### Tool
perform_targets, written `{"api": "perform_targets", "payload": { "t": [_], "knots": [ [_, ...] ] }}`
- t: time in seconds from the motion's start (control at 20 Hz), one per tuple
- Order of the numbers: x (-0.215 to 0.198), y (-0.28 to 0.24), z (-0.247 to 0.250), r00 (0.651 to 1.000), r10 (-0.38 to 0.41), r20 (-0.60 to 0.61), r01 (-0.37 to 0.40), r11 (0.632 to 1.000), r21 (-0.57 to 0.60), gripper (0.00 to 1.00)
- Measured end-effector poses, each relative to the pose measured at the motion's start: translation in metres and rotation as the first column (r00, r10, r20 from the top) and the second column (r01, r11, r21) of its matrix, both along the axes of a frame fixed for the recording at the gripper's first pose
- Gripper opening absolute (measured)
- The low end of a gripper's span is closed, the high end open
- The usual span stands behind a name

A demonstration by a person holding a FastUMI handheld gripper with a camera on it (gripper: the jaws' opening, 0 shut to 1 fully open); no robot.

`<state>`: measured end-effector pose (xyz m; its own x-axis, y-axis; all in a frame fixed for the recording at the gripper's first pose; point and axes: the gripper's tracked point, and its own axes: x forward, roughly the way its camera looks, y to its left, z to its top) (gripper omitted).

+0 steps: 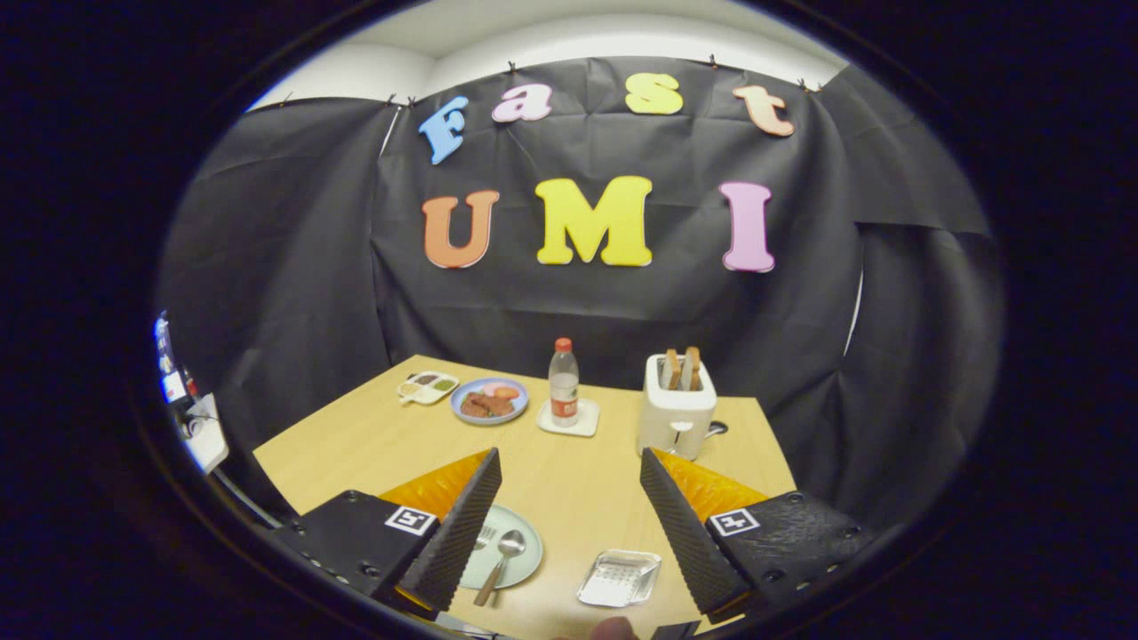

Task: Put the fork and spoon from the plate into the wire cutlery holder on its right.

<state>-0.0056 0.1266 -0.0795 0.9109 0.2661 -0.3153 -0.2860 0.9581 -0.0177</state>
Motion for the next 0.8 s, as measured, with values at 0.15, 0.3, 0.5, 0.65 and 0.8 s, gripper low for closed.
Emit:
{"api": "perform_targets", "payload": {
  "t": [0.15,0.3,0.5,0.65,0.8],
  "knots": [
    [-0.003,0.025,-0.027,0.997,0.005,-0.075,-0.007,1.000,-0.022,0.95],
    [-0.005,0.039,-0.059,0.987,-0.028,-0.155,0.020,0.998,-0.051,0.96],
    [-0.015,0.065,-0.102,0.959,-0.040,-0.279,0.022,0.997,-0.069,0.95],
    [-0.027,0.077,-0.141,0.926,-0.061,-0.373,0.037,0.997,-0.071,0.95],
    [-0.031,0.081,-0.179,0.895,-0.091,-0.436,0.051,0.993,-0.102,0.91]
  ]
}}
